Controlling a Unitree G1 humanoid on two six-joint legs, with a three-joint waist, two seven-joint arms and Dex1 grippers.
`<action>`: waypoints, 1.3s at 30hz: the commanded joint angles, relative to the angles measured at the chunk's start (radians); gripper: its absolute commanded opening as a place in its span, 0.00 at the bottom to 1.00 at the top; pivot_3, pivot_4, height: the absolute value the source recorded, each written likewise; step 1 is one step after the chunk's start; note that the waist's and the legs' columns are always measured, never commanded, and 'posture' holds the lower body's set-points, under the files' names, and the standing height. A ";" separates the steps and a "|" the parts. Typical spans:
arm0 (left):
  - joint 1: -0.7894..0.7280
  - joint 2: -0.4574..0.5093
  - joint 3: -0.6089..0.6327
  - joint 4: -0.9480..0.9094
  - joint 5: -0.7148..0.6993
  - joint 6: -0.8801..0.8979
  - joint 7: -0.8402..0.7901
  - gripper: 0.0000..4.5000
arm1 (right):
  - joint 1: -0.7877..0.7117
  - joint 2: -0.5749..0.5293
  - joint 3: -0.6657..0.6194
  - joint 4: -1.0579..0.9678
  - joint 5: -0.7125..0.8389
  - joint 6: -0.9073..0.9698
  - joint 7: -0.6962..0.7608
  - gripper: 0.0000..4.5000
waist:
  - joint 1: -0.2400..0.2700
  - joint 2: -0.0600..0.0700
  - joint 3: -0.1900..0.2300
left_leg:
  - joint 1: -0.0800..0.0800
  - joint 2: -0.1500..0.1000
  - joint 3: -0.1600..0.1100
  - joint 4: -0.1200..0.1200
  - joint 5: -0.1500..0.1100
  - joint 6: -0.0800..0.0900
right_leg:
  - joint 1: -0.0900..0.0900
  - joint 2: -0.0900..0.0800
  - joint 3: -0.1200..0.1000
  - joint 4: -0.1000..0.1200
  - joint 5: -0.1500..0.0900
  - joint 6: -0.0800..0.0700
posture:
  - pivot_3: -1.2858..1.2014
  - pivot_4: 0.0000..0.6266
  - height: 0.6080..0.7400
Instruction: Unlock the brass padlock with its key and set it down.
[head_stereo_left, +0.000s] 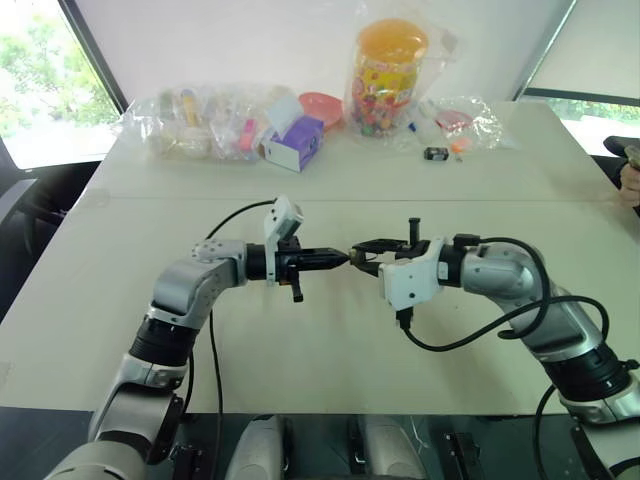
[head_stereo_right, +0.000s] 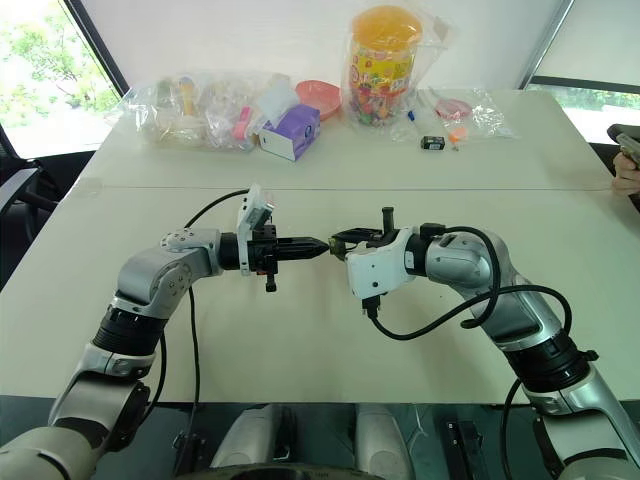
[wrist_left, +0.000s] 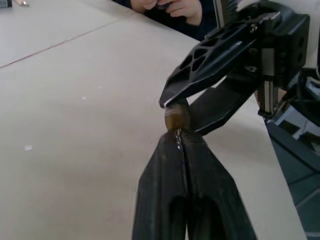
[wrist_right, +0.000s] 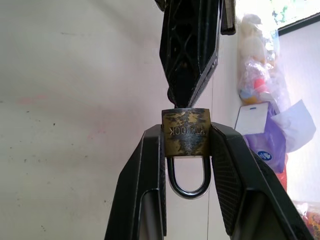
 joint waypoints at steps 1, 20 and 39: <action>-0.001 0.004 -0.004 -0.018 0.010 -0.029 -0.007 0.02 | -0.025 -0.002 -0.029 -0.041 0.012 -0.009 -0.006 0.15 | 0.000 0.000 0.000 | 0.000 0.000 0.000 0.000 0.000 0.000 | 0.000 0.000 0.000 0.000 0.000 0.000 | 0.52 0.24 0.96; 0.025 0.015 -0.110 0.065 0.337 -0.750 -0.041 0.02 | -0.016 0.009 -0.042 -0.108 0.144 0.195 0.090 0.15 | 0.001 0.000 0.000 | 0.000 0.000 0.001 0.000 0.000 0.000 | 0.000 0.000 0.000 0.000 0.000 0.000 | 0.52 0.24 0.96; -0.018 -0.041 0.118 -0.032 -0.286 0.312 0.090 0.73 | 0.000 -0.030 -0.038 -0.066 0.061 0.084 0.068 0.15 | 0.000 0.000 0.000 | 0.000 0.000 0.000 0.001 0.000 0.000 | 0.000 0.000 0.000 0.002 0.000 0.000 | 0.52 0.24 0.96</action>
